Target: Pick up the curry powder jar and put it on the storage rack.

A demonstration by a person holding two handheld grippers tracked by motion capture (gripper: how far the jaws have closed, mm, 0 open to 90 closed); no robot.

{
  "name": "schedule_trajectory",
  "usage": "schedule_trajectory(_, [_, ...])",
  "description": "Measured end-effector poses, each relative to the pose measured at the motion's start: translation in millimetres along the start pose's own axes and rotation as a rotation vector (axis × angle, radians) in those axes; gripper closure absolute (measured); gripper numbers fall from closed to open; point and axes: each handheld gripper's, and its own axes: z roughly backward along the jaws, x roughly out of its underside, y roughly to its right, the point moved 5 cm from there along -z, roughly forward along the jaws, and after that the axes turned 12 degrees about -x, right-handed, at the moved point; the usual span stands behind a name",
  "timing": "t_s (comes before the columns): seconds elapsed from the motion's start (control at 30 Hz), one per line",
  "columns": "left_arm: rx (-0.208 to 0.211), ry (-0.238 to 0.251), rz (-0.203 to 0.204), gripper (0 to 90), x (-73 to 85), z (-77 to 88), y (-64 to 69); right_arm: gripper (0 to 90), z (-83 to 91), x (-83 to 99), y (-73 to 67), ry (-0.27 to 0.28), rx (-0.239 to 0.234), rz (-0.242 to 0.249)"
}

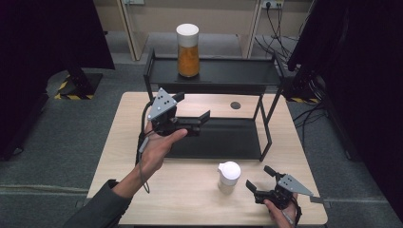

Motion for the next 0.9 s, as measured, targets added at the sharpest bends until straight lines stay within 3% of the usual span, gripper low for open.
schedule_trajectory(0.23, [-0.003, -0.012, -0.019, 0.8, 19.3, 6.3, -0.4, 0.4, -0.2, 0.1, 0.0, 0.000, 0.000, 0.000])
schedule_trajectory(0.9, [0.022, -0.053, -0.007, 0.8, 85.2, 16.4, 0.0, 0.4, -0.2, 0.7, 0.7, 0.005, -0.001, -0.002])
